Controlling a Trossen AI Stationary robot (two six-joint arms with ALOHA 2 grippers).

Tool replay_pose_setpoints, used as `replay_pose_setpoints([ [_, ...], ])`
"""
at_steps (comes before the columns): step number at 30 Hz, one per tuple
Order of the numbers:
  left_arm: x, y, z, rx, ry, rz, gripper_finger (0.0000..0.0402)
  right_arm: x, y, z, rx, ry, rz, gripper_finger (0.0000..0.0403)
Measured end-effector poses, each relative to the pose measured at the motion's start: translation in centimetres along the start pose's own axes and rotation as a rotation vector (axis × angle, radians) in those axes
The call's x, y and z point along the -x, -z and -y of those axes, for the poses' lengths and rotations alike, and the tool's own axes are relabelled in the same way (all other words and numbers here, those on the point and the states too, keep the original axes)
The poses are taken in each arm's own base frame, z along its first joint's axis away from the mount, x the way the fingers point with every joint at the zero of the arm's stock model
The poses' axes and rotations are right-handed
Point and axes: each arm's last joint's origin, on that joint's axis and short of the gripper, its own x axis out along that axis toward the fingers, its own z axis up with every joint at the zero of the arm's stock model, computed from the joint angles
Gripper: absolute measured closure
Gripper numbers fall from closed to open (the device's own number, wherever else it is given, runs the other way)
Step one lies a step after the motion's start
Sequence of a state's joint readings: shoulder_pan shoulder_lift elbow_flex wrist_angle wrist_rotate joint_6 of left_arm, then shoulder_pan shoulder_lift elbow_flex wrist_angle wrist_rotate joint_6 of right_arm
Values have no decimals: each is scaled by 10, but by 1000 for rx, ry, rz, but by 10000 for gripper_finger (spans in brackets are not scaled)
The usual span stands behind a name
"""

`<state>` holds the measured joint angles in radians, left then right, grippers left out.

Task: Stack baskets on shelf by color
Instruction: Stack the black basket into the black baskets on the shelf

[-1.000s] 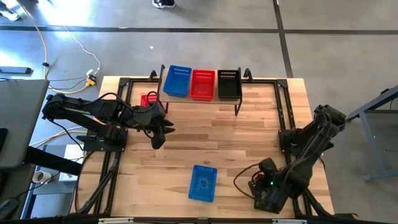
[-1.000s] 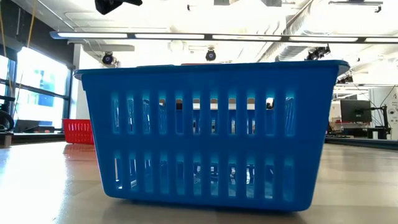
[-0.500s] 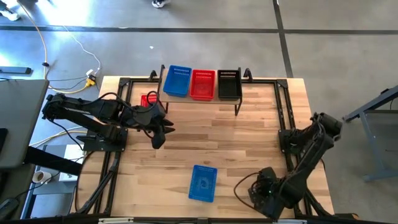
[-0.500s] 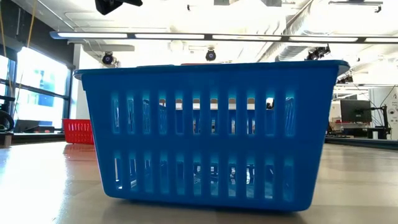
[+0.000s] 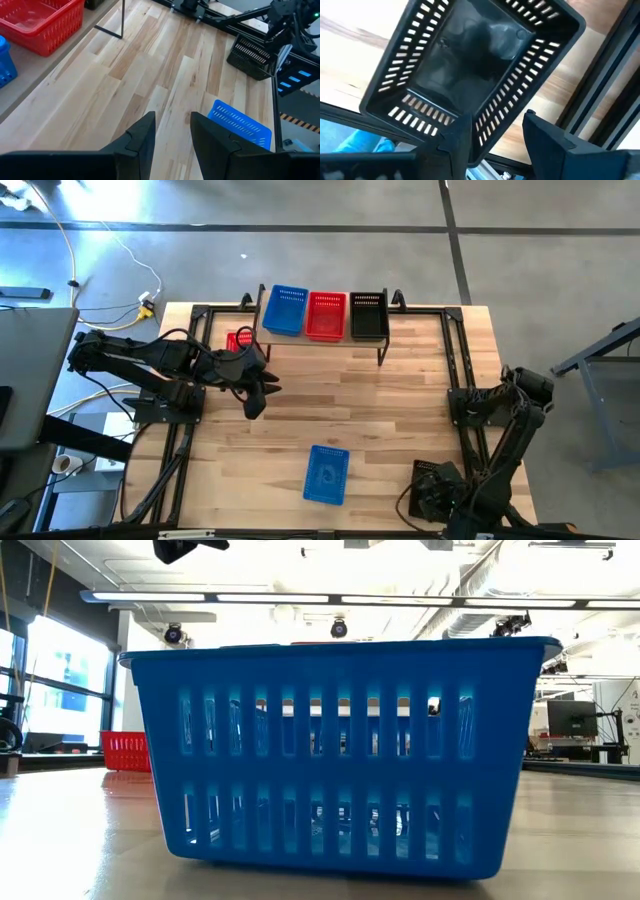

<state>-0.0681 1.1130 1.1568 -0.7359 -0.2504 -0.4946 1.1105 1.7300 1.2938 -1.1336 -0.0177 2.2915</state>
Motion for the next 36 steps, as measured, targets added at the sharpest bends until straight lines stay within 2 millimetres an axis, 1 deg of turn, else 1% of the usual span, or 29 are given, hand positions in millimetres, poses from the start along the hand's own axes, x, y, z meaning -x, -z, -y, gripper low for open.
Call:
replay_pose_setpoints([
  [7, 0, 0, 0, 1, 0, 0, 287, -14, 8, -2, 10, 47, -12, 242],
  [14, 0, 0, 0, 3, 0, 0, 287, -25, 11, -4, -6, 120, -29, 242],
  [26, 0, 0, 0, 1, 0, 0, 287, -53, 17, -13, -17, 167, -20, 244],
  [28, 0, 0, 0, 3, 0, 0, 287, -54, 16, -15, -21, 171, -17, 253],
  [30, 0, 0, 0, 3, 0, 0, 287, -55, 15, -16, -22, 174, -14, 273],
  [36, 0, 0, 0, 3, 0, 0, 287, -54, 10, -18, -23, 182, -1, 368],
])
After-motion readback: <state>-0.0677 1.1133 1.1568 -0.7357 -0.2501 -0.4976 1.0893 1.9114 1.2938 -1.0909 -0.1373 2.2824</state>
